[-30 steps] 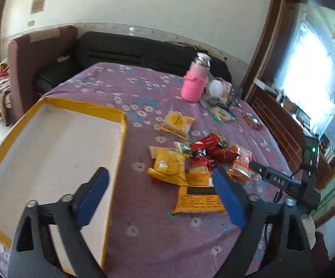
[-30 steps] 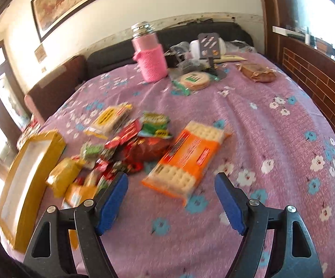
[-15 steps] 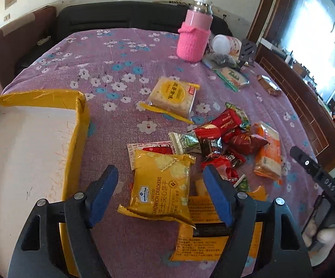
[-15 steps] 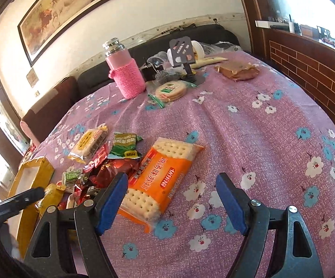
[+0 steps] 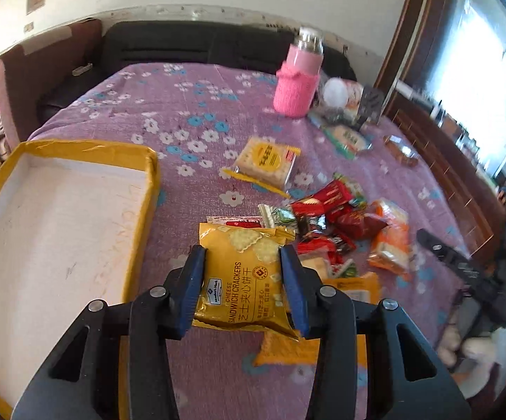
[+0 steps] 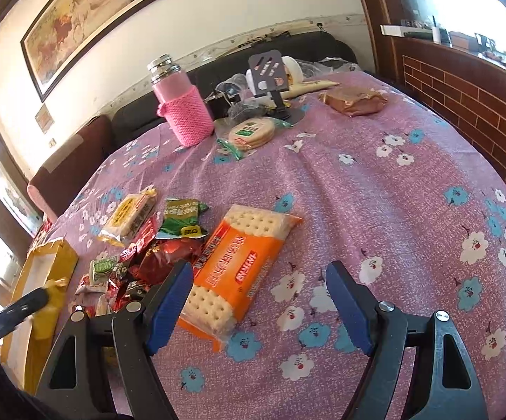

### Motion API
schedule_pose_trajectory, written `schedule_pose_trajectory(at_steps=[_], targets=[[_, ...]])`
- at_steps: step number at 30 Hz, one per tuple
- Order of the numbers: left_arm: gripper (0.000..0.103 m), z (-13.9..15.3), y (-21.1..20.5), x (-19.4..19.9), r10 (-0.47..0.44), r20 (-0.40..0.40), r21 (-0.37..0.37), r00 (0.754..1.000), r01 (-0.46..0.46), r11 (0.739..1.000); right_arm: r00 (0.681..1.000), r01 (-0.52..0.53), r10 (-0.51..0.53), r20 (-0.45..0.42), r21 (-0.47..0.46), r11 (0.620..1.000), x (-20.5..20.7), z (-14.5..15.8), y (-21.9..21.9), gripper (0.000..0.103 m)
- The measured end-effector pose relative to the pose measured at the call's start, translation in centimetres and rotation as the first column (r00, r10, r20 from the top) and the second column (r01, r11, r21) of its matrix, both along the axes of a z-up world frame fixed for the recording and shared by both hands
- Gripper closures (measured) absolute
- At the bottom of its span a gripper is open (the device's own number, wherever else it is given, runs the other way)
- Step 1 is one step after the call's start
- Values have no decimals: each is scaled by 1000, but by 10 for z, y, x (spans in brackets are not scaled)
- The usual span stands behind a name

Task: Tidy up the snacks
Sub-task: 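Carry the yellow bag into the tray with the left gripper while the right gripper grasps a green-wrapped sweet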

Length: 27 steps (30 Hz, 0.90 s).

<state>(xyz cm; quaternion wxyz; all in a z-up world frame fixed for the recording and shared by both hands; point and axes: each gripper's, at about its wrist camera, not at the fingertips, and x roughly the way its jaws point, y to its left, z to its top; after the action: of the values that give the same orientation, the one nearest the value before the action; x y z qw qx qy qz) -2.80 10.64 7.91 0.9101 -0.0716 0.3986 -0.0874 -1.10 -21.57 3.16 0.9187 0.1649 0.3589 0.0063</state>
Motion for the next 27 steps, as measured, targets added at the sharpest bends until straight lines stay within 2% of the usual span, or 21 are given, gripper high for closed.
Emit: schedule_pose_trajectory(at_steps=[5,12,17,21,25,27], targets=[[61,18,20,-28,52,49,-54,997,-50,997,1000,12,-12,0,-22,1000,-1,-2,0,23],[61,36,44,-65,114,142,-22,983,-112,993,1000,17,-17,3,-44,999,-3,-6,5,23],[61,45,70,-87,136,179,-63,974,-126,990,1000,7,-9,-30,-41,999,-6,0,9,23],[61,45,96,-97,166,177,-124,970,-145,982,996,-86,86,-29,9,996,-12,28,29,22],[61,39,118,-104,192,175,-178,966,-161,971,961,-251,265,-83,145,957,9,51,72,23],[61,36,128,-107,203,173,-193,964,-169,967,934,-305,333,-129,198,932,26,50,98,30]])
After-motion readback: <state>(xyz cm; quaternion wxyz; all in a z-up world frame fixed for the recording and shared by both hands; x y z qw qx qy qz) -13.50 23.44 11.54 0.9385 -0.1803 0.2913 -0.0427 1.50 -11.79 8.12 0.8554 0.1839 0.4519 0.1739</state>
